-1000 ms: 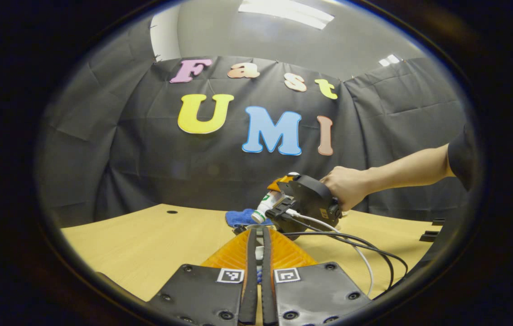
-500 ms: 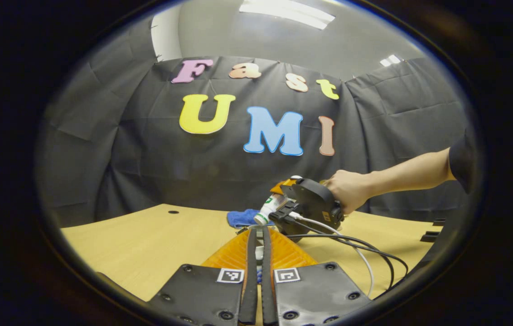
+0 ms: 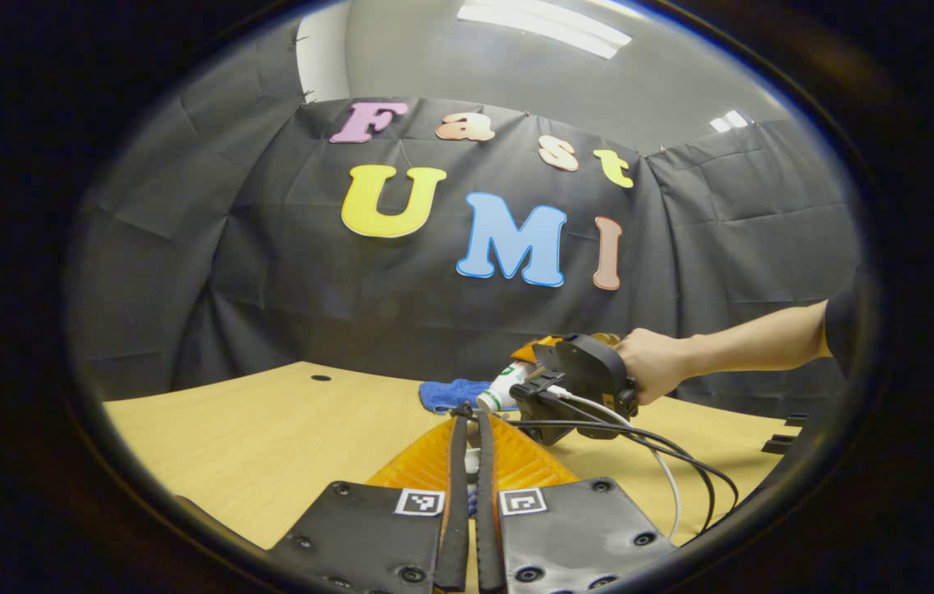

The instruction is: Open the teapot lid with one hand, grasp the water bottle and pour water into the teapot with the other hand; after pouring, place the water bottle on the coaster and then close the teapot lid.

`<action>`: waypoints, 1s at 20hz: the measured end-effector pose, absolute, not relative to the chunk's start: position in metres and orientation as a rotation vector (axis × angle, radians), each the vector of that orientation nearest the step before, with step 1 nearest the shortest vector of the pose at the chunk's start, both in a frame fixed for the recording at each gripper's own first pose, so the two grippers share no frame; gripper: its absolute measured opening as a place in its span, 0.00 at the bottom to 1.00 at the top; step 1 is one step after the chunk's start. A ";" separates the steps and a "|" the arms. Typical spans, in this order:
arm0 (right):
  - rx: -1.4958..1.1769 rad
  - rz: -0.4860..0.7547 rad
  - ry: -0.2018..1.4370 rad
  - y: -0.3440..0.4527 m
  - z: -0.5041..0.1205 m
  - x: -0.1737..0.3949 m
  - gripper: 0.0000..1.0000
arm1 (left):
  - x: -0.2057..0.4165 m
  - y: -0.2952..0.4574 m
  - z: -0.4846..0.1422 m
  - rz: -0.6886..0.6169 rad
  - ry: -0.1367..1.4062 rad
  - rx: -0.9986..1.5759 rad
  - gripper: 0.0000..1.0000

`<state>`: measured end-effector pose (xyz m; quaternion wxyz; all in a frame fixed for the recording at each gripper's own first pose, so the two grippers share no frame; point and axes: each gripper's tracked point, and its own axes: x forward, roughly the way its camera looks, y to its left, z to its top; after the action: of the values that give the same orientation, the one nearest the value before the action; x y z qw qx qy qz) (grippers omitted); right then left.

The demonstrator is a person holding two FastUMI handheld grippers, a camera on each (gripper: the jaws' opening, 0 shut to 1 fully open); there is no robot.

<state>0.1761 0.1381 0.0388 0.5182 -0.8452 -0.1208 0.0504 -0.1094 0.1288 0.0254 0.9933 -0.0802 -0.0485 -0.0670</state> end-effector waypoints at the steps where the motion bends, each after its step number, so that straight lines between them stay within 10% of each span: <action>1: -1.995 0.126 -0.266 0.135 0.037 0.176 0.72 | -0.109 0.131 0.025 -0.132 -0.096 -0.166 0.14; 20: -0.767 0.242 -0.054 0.084 0.039 0.146 0.73 | -0.031 0.122 0.036 -0.145 -0.063 -0.138 0.14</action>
<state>0.1458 0.0842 0.0390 0.9199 -0.3730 -0.0261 0.1180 -0.0313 0.1217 0.0358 0.9945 -0.0689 -0.0317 -0.0723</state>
